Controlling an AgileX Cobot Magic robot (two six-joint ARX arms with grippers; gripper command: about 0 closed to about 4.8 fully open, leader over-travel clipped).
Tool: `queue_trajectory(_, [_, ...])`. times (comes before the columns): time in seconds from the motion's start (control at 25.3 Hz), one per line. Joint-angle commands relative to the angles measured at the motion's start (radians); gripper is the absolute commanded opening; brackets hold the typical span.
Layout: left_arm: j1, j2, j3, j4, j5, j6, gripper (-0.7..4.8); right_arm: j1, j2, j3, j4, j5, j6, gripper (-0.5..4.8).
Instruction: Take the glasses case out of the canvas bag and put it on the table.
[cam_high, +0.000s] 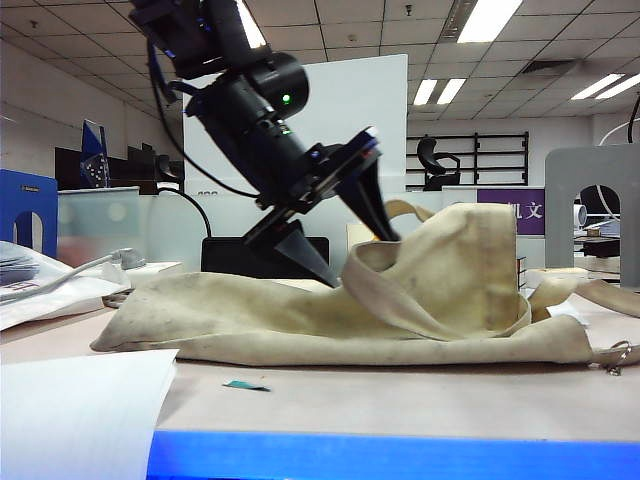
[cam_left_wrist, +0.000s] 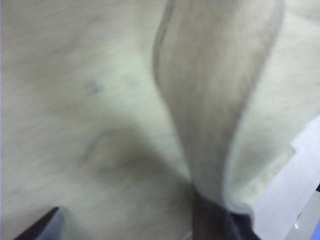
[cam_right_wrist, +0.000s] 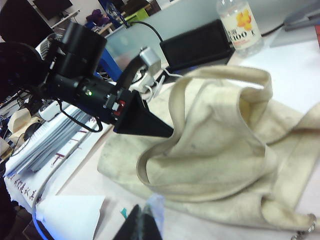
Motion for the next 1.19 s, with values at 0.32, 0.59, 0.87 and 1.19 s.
queue_trajectory(0.32, [-0.021, -0.011, 0.017, 0.041, 0.109, -0.060, 4.15, 0.000, -0.002, 0.006, -0.009, -0.054, 0.001, -0.04])
queue_trajectory(0.59, [0.037, -0.011, 0.225, -0.022, 0.056, 0.000, 4.19, 0.000, -0.003, 0.006, -0.009, -0.085, 0.002, -0.04])
queue_trajectory(0.87, [0.055, 0.037, 0.227, -0.103, -0.037, 0.058, 4.19, 0.000, -0.002, 0.006, -0.009, -0.096, 0.003, -0.04])
queue_trajectory(1.19, [0.050, 0.125, 0.227, -0.190, -0.336, 0.127, 4.18, 0.000, -0.002, 0.006, -0.011, -0.103, 0.005, -0.04])
